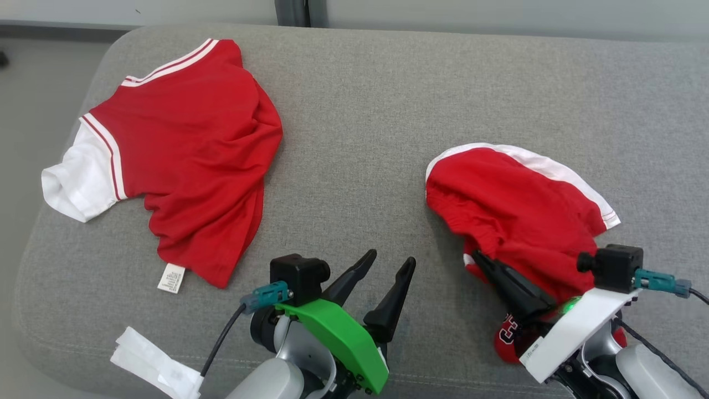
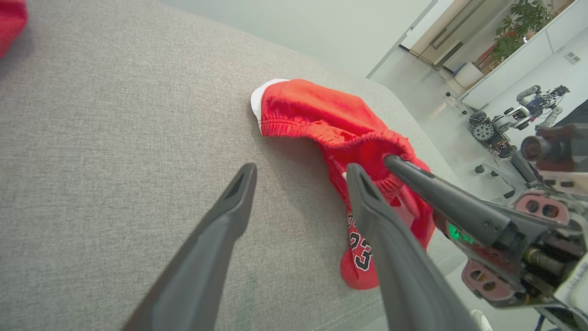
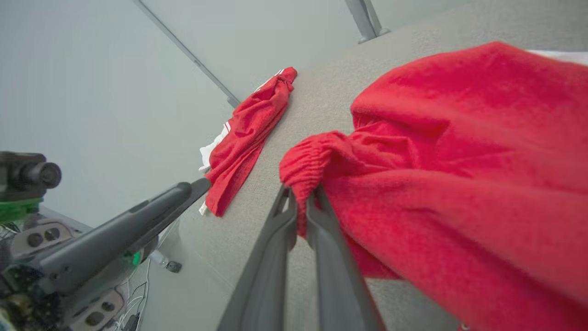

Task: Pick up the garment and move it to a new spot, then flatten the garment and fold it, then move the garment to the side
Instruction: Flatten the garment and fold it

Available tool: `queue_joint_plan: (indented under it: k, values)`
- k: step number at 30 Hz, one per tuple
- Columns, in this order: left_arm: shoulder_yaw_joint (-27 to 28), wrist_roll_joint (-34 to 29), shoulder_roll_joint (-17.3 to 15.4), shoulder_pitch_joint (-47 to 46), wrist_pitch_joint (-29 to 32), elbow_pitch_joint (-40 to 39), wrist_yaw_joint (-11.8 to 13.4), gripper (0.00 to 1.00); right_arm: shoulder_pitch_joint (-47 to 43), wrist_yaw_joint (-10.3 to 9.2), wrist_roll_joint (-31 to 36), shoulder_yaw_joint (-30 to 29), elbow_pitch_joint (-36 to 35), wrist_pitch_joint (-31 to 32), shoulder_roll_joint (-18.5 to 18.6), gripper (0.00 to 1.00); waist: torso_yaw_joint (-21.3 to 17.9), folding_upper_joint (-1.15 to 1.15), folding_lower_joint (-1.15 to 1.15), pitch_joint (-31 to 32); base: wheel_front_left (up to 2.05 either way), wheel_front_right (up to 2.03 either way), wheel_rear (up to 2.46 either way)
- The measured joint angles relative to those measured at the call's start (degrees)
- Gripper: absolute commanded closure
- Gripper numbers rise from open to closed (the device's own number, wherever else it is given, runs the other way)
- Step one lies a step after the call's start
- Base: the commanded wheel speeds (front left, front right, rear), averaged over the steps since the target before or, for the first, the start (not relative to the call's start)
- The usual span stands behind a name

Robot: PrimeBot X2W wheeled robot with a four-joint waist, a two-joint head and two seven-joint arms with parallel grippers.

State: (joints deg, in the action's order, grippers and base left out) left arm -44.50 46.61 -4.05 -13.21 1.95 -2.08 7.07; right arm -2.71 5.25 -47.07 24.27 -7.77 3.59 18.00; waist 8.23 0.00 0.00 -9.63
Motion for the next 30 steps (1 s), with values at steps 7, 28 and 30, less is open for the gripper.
queue_joint_plan:
  k: [7, 28, 30]
  values:
    - [-0.2, 2.5, 0.5, 0.0, -1.1, 0.2, -0.5, 0.00, 5.2, -0.77, -8.0, 2.6, -7.7, 10.9, -2.1, 1.00, 1.8, 0.00, 0.00, 2.0, 0.00, 0.00, 0.00]
    - [0.6, 5.5, 1.0, 0.5, -5.2, 1.5, -0.5, 0.00, 33.7, -13.34, -17.4, -14.4, 2.5, 21.2, -12.4, 1.00, 15.8, 0.00, 0.00, 5.4, 0.00, 0.00, 0.00]
    - [1.1, 5.6, 0.9, 1.1, -5.3, 2.1, -0.5, 0.00, 32.2, -13.33, -17.7, -17.4, 4.1, 19.8, -12.0, 1.00, 16.3, 0.00, 0.00, 5.9, 0.00, 0.00, 0.00]
